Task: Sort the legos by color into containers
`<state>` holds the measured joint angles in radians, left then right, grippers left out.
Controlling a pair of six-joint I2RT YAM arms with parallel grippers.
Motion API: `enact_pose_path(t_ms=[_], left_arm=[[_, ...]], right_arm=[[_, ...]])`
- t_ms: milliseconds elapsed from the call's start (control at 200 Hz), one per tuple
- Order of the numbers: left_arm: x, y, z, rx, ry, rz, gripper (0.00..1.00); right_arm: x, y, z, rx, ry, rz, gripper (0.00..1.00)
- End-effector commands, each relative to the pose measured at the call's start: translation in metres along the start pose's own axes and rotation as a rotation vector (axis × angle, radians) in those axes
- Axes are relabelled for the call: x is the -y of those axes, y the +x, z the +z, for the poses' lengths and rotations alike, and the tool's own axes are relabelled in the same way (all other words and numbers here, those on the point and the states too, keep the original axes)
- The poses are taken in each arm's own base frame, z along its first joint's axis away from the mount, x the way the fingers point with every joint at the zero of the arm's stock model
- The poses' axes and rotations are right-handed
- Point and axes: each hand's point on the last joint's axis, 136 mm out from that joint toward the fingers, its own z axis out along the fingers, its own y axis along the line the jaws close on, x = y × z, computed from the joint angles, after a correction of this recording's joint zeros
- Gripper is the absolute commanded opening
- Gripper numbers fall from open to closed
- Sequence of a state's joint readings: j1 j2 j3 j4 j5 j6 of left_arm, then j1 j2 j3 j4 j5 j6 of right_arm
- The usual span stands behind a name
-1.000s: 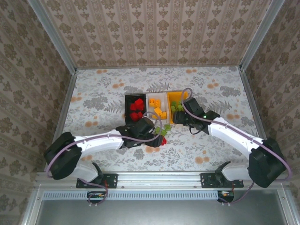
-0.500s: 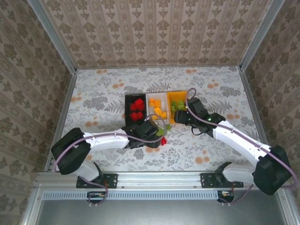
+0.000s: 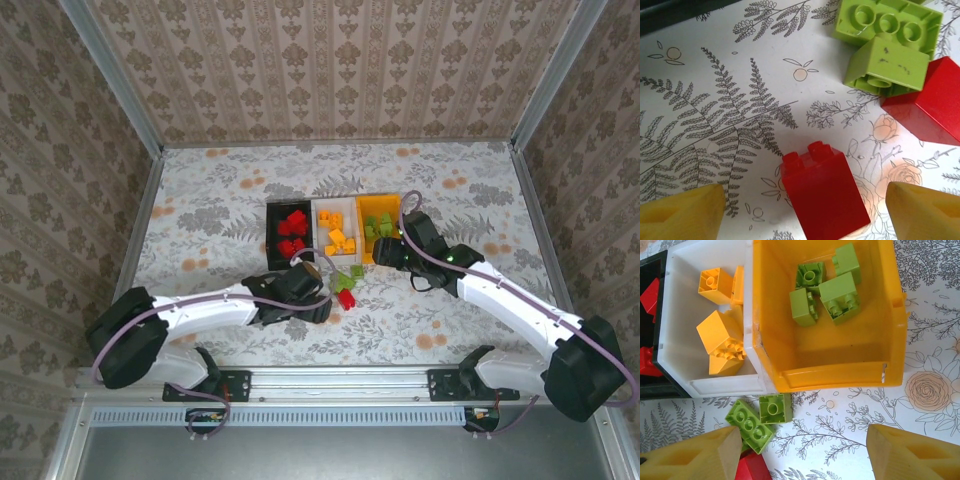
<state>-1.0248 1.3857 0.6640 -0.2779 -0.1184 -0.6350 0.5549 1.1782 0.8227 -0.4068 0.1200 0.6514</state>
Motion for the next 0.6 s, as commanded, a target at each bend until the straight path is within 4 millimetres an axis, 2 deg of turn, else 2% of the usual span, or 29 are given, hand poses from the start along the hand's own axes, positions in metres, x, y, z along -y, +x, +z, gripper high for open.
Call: enact_pose_path(t_ms=[0,130,270,465,535,595], left_arm=[[-0.004,-0.001,0.009,-0.019,-0.034,-0.007,0.84],[-0.003,0.004,0.019,-0.047,-0.033,-0.009,0.70],[-0.004,0.005,0.015,-0.038,-0.028,-0.016,0.52],[-0.009,0.004,-0.001,-0.007,-0.022,-0.040,0.34],[-0.008,0.000,-0.012,0.015,-0.007,-0.052,0.32],[-0.009,-0.011,-0.029,0.057,0.006,-0.060,0.32]], right_arm=[[0.002,0.003,-0.006,0.006,-0.004,-0.002,0.68],[0.004,0.003,-0.009,0.014,0.004,0.000,0.69],[0.003,0.000,-0.011,0.026,-0.002,-0.002,0.69],[0.002,0.001,-0.010,0.020,-0.005,0.001,0.69],[0.002,0.002,-0.009,0.017,-0.007,0.005,0.69],[0.003,0.003,-0.009,0.015,-0.007,0.003,0.69]])
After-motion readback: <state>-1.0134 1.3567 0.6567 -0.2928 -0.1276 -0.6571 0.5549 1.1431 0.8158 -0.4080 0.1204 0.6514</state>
